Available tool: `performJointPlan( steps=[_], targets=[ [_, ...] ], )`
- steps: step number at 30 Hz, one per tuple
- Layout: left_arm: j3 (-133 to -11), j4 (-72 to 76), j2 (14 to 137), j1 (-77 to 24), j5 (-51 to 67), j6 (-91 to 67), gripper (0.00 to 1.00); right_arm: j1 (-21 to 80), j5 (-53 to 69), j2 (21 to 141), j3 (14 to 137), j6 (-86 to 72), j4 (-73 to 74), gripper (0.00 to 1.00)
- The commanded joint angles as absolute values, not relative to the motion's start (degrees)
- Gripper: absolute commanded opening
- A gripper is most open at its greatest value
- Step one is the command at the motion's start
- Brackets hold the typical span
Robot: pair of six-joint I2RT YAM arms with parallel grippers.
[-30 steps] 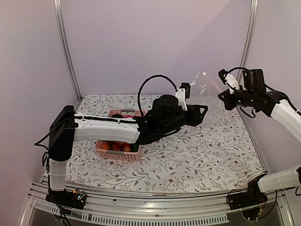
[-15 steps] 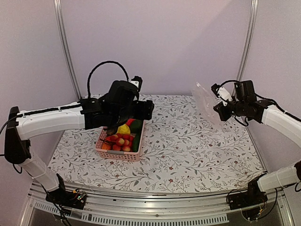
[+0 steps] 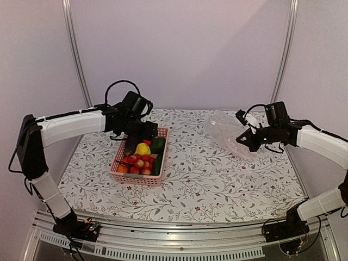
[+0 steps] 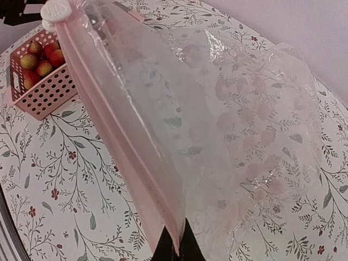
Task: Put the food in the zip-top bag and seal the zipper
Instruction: Pick up the fake fruit from the bin.
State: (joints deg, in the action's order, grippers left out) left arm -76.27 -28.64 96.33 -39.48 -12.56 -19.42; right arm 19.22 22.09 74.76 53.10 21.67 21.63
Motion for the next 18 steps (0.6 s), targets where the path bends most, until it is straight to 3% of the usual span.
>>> performJointPlan(
  steps=[1, 6, 14, 18],
  targets=[
    [-83.0, -30.8, 104.9, -36.0, -3.2, -12.3, 0.77, 19.4, 25.8, 74.8, 51.7, 21.5, 21.1, 0.00],
    [-88.6, -33.3, 111.9, -32.7, 1.1, -11.6, 0.67, 19.5, 24.8, 73.6, 50.4, 22.1, 20.5, 0.00],
    [-89.6, -31.8, 116.6, -32.4, 7.5, -8.7, 0.71, 19.5, 24.2, 73.6, 49.7, 22.3, 20.0, 0.00],
    [-92.2, -33.4, 120.3, -32.3, 5.0, -6.0, 0.73, 19.4, 24.4, 73.6, 49.7, 22.7, 20.0, 0.00]
  ],
)
